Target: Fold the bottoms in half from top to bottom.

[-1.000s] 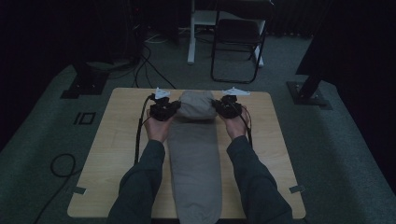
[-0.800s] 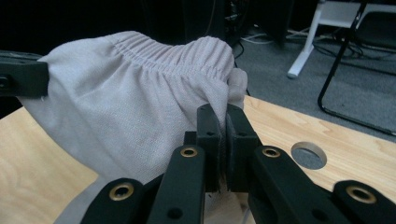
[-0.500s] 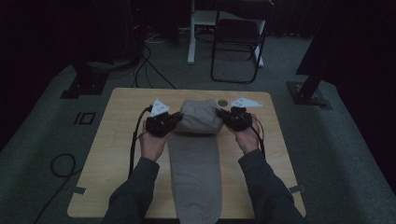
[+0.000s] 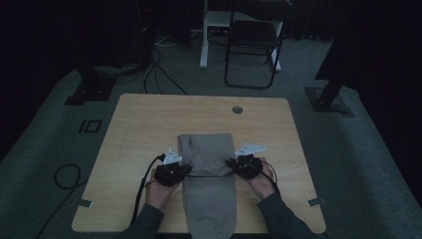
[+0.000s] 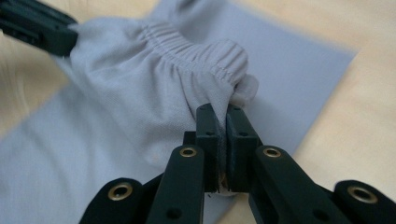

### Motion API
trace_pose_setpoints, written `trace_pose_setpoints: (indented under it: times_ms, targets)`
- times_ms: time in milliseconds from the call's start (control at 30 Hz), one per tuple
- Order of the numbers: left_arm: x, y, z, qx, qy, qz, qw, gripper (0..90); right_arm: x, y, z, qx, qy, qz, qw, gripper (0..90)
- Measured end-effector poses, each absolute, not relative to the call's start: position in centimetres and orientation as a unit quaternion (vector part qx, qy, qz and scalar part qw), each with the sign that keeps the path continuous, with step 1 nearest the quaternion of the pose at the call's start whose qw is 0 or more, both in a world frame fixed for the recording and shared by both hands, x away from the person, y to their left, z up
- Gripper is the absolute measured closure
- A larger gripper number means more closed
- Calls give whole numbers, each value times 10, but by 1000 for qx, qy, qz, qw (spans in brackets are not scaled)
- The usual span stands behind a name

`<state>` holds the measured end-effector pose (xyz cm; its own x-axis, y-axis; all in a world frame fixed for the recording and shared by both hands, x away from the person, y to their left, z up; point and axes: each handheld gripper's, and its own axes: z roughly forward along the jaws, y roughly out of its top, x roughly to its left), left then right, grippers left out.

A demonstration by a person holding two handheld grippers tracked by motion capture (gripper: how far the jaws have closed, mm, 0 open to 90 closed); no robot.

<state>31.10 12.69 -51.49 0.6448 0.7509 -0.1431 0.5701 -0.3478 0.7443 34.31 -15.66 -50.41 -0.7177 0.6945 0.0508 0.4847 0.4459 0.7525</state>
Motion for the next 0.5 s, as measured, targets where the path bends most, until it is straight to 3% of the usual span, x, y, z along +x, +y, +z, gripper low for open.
trace_pose_setpoints:
  times_ms: [167,500]
  targets:
    - [306,119,-542,836,407,100,355,841,329,-151,-536,350,862,349,114,867]
    - [323,120,-548,827,406,121,369,839,343,-152,-544,363,854,355,109,865]
